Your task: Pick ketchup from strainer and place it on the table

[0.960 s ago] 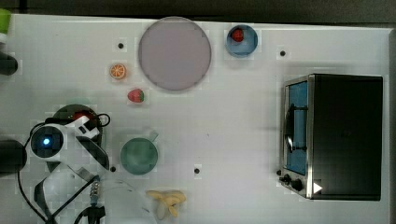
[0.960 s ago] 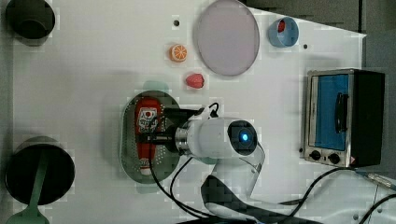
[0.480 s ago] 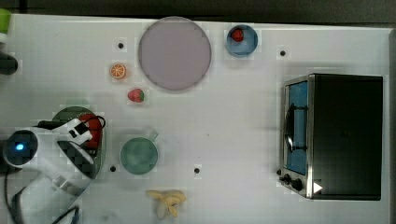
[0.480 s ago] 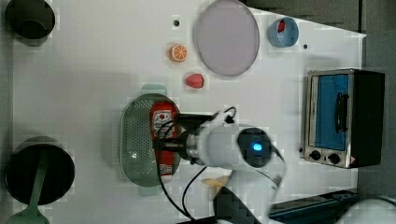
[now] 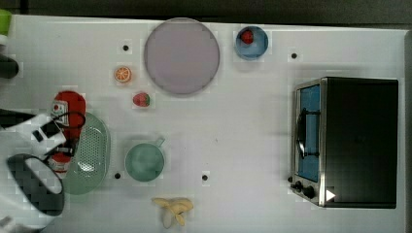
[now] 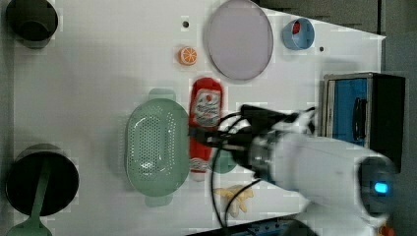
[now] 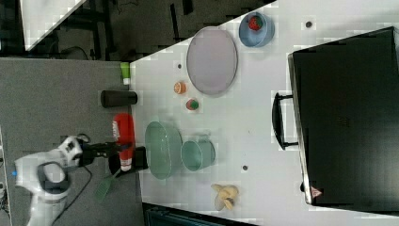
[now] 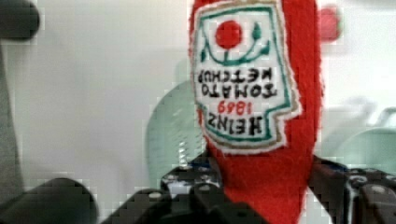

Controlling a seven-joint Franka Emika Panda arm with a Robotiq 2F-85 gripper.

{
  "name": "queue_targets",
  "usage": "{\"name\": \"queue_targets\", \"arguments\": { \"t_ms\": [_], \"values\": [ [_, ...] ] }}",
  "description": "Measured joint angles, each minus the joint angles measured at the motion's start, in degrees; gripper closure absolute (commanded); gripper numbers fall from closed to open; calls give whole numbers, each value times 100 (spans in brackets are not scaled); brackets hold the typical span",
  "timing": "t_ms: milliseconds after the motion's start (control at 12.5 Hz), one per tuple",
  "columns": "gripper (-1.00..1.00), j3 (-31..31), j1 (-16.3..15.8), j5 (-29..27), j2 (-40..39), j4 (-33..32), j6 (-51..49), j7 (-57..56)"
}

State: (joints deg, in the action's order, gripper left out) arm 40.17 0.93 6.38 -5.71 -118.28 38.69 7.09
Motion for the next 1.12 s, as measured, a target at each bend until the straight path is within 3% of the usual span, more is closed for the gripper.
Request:
{"name": "queue_targets", "arguments": {
  "t_ms": [240,480,1120],
  "values": [
    [-13,-255,219,-59,251,532,-976,-767],
    [-13,-755,538,-86,244,643,-1291,-1529],
    [-13,-2986,1341,-130,119,582,-1500,-3074]
  ]
}}
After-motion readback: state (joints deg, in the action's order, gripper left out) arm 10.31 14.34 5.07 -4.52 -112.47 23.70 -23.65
